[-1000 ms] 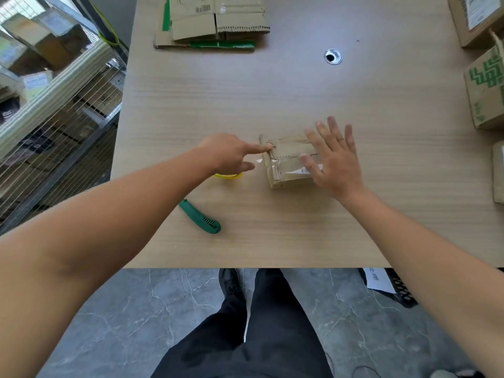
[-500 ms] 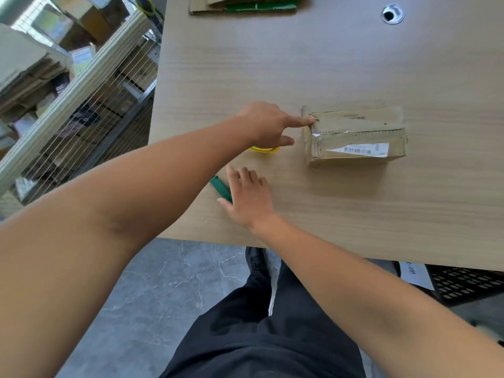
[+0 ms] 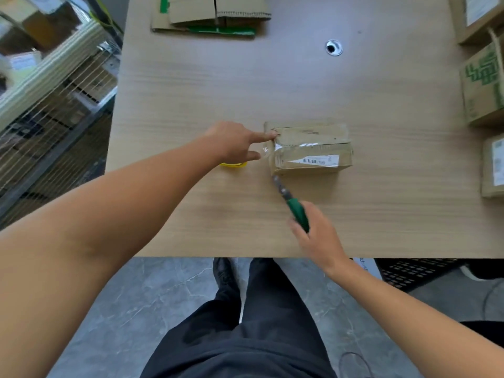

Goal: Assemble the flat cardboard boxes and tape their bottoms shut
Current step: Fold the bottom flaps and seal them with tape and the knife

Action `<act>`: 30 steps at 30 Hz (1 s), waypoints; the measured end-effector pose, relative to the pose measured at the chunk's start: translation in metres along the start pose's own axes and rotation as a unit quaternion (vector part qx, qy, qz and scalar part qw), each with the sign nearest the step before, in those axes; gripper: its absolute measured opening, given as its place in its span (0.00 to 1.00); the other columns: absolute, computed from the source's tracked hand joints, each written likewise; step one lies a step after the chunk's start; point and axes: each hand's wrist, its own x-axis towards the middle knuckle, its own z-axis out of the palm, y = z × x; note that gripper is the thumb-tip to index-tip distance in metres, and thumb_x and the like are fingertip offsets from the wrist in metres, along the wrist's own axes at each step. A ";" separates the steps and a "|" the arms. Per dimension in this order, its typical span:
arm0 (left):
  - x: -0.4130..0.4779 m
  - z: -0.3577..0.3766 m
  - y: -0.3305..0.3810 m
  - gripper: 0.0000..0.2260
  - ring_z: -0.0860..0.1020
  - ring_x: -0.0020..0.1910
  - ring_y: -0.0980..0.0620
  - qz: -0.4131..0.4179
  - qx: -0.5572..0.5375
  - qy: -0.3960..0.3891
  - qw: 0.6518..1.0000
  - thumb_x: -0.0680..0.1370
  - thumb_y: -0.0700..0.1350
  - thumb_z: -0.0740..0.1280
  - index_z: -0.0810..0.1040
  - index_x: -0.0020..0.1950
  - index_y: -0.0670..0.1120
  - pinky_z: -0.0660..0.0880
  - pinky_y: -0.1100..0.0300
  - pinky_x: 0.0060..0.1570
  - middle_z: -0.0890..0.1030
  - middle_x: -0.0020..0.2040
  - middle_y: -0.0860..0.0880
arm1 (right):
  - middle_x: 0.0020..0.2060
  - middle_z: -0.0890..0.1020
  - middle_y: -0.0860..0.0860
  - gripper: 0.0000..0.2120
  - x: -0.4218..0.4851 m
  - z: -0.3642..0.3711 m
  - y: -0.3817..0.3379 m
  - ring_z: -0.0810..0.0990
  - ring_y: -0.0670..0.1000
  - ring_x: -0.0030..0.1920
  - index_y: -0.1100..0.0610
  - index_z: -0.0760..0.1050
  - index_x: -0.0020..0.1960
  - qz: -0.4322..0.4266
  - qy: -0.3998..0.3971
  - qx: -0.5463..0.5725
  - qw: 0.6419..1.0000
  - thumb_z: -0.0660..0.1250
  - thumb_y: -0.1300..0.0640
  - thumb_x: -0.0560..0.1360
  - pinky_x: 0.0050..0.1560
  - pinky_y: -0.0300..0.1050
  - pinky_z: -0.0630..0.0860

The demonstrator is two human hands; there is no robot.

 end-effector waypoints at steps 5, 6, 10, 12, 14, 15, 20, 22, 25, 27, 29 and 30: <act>-0.003 0.005 0.003 0.27 0.80 0.49 0.42 -0.016 0.003 0.026 1.000 0.79 0.68 0.57 0.50 0.76 0.73 0.68 0.55 0.38 0.73 0.40 0.49 | 0.40 0.71 0.39 0.08 0.047 -0.023 -0.063 0.69 0.46 0.49 0.40 0.66 0.44 -0.010 0.189 0.096 0.977 0.58 0.46 0.82 0.51 0.39 0.65; -0.003 0.007 0.004 0.28 0.80 0.48 0.42 -0.019 0.006 0.033 0.999 0.79 0.68 0.58 0.51 0.76 0.72 0.68 0.55 0.37 0.76 0.41 0.48 | 0.42 0.72 0.42 0.08 0.062 -0.022 -0.074 0.70 0.49 0.51 0.42 0.68 0.45 -0.007 0.192 0.106 0.976 0.59 0.48 0.82 0.55 0.44 0.67; -0.004 0.014 0.005 0.28 0.81 0.44 0.44 -0.048 -0.029 0.066 0.996 0.77 0.67 0.62 0.58 0.75 0.66 0.68 0.55 0.36 0.79 0.40 0.50 | 0.56 0.76 0.56 0.13 0.102 -0.016 -0.084 0.67 0.57 0.60 0.59 0.74 0.63 0.036 0.142 0.078 0.986 0.61 0.54 0.83 0.64 0.52 0.66; -0.005 0.016 0.003 0.27 0.81 0.44 0.43 -0.061 -0.067 0.080 0.993 0.76 0.65 0.65 0.61 0.72 0.63 0.69 0.55 0.37 0.79 0.38 0.51 | 0.55 0.77 0.56 0.13 0.105 -0.013 -0.080 0.67 0.58 0.59 0.63 0.72 0.62 0.045 0.147 0.085 0.984 0.64 0.56 0.82 0.61 0.53 0.67; -0.006 0.018 0.000 0.26 0.81 0.45 0.42 -0.069 -0.100 0.087 0.989 0.75 0.64 0.66 0.63 0.71 0.62 0.69 0.54 0.37 0.80 0.38 0.50 | 0.49 0.77 0.55 0.10 0.104 -0.010 -0.079 0.67 0.58 0.55 0.63 0.73 0.54 0.045 0.141 0.061 0.987 0.64 0.55 0.81 0.57 0.56 0.68; -0.006 0.020 -0.001 0.27 0.81 0.46 0.42 -0.071 -0.110 0.090 0.987 0.75 0.64 0.66 0.63 0.72 0.63 0.68 0.55 0.37 0.80 0.39 0.51 | 0.47 0.77 0.56 0.10 0.105 -0.008 -0.078 0.67 0.58 0.54 0.63 0.73 0.51 0.044 0.140 0.042 0.988 0.63 0.55 0.82 0.57 0.57 0.68; -0.006 0.020 -0.009 0.27 0.80 0.55 0.44 -0.078 -0.133 0.084 0.984 0.77 0.65 0.64 0.61 0.75 0.68 0.71 0.55 0.42 0.84 0.52 0.50 | 0.59 0.76 0.58 0.14 0.109 -0.009 -0.085 0.70 0.60 0.62 0.66 0.77 0.55 0.020 0.137 -0.011 0.990 0.59 0.56 0.80 0.66 0.55 0.67; -0.007 0.019 -0.009 0.27 0.80 0.55 0.43 -0.076 -0.124 0.075 0.987 0.78 0.65 0.63 0.60 0.76 0.68 0.74 0.54 0.44 0.84 0.53 0.49 | 0.66 0.73 0.59 0.16 0.112 -0.009 -0.088 0.69 0.60 0.68 0.68 0.76 0.61 0.025 0.093 -0.004 0.995 0.59 0.58 0.81 0.70 0.56 0.65; -0.012 0.016 -0.013 0.24 0.80 0.53 0.44 -0.091 -0.147 0.074 0.982 0.78 0.64 0.64 0.64 0.73 0.65 0.76 0.53 0.45 0.84 0.52 0.50 | 0.76 0.65 0.61 0.18 0.114 -0.008 -0.088 0.60 0.59 0.77 0.69 0.73 0.64 0.040 0.041 -0.007 0.998 0.57 0.56 0.83 0.79 0.58 0.53; -0.021 0.014 -0.025 0.18 0.80 0.52 0.46 -0.095 -0.189 0.067 0.975 0.78 0.61 0.66 0.72 0.67 0.60 0.74 0.55 0.47 0.83 0.52 0.52 | 0.79 0.60 0.61 0.18 0.115 -0.009 -0.088 0.54 0.57 0.80 0.68 0.73 0.64 0.045 0.008 -0.002 0.999 0.55 0.54 0.84 0.80 0.58 0.43; -0.031 0.013 -0.039 0.10 0.80 0.47 0.49 -0.079 -0.294 0.033 0.952 0.78 0.57 0.68 0.79 0.59 0.58 0.75 0.58 0.43 0.82 0.53 0.53 | 0.79 0.60 0.60 0.17 0.117 -0.013 -0.089 0.54 0.58 0.80 0.66 0.73 0.60 0.051 -0.019 -0.004 0.998 0.55 0.53 0.85 0.80 0.59 0.41; -0.036 0.010 -0.044 0.08 0.81 0.43 0.52 -0.070 -0.361 0.007 0.930 0.79 0.55 0.69 0.80 0.56 0.58 0.77 0.58 0.40 0.82 0.52 0.53 | 0.77 0.61 0.61 0.15 0.118 -0.015 -0.090 0.55 0.60 0.79 0.64 0.73 0.56 0.055 -0.031 -0.005 0.998 0.55 0.52 0.85 0.80 0.61 0.41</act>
